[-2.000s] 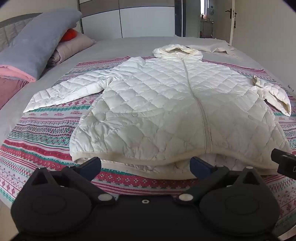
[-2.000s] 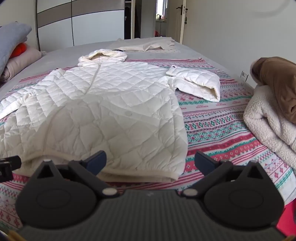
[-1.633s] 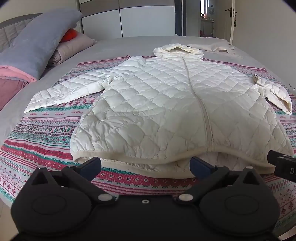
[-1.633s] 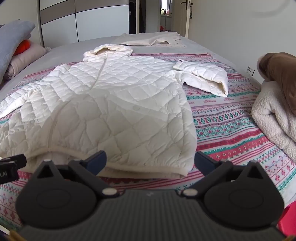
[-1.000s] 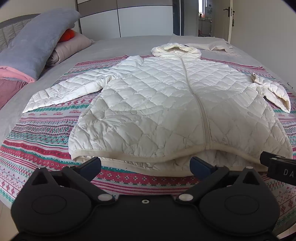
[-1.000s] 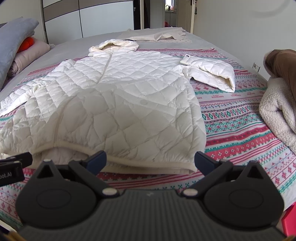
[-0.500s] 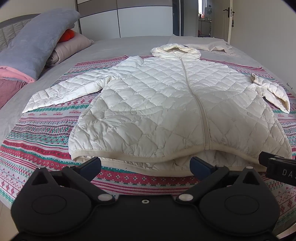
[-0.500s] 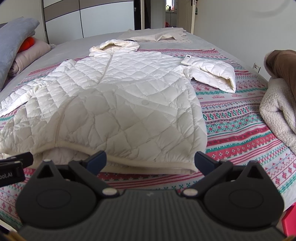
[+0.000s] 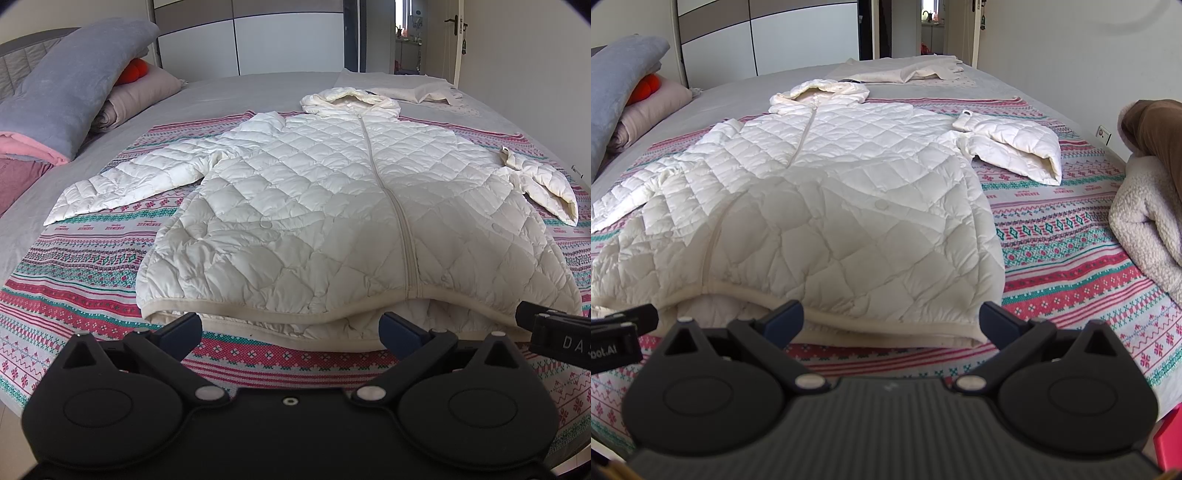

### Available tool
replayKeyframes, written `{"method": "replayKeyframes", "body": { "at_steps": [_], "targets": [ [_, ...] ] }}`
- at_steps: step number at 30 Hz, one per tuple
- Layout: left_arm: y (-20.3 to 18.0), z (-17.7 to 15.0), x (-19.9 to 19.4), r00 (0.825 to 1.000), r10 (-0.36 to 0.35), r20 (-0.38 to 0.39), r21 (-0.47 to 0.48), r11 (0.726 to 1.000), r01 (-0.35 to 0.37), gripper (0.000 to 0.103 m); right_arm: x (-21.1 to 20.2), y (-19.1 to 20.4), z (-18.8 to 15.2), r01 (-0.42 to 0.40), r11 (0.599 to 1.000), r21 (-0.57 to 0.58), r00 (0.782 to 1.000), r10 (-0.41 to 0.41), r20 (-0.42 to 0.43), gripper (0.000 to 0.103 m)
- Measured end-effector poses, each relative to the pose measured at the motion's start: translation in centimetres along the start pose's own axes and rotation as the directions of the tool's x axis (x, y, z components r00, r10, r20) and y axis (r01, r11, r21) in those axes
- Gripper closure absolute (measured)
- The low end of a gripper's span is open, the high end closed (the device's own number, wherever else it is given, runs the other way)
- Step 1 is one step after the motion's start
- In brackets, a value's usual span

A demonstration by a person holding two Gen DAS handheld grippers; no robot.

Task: Fold large clothes

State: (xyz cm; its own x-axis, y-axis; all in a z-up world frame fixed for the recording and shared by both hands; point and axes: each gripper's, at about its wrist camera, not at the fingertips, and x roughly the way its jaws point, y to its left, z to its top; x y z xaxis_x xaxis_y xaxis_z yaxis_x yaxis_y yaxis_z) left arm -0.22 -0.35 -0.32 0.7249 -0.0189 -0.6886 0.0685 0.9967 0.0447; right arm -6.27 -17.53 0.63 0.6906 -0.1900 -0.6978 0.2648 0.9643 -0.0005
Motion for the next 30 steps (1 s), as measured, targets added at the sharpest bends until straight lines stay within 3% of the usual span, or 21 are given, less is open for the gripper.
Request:
{"method": "replayKeyframes", "body": {
  "at_steps": [30],
  "targets": [
    [0.06, 0.01, -0.04, 1.000, -0.001, -0.001, 0.000, 1.000, 0.001, 0.000, 0.03, 0.25, 0.04, 0.000, 1.000, -0.001, 1.000, 0.000, 0.001, 0.000]
  ]
}}
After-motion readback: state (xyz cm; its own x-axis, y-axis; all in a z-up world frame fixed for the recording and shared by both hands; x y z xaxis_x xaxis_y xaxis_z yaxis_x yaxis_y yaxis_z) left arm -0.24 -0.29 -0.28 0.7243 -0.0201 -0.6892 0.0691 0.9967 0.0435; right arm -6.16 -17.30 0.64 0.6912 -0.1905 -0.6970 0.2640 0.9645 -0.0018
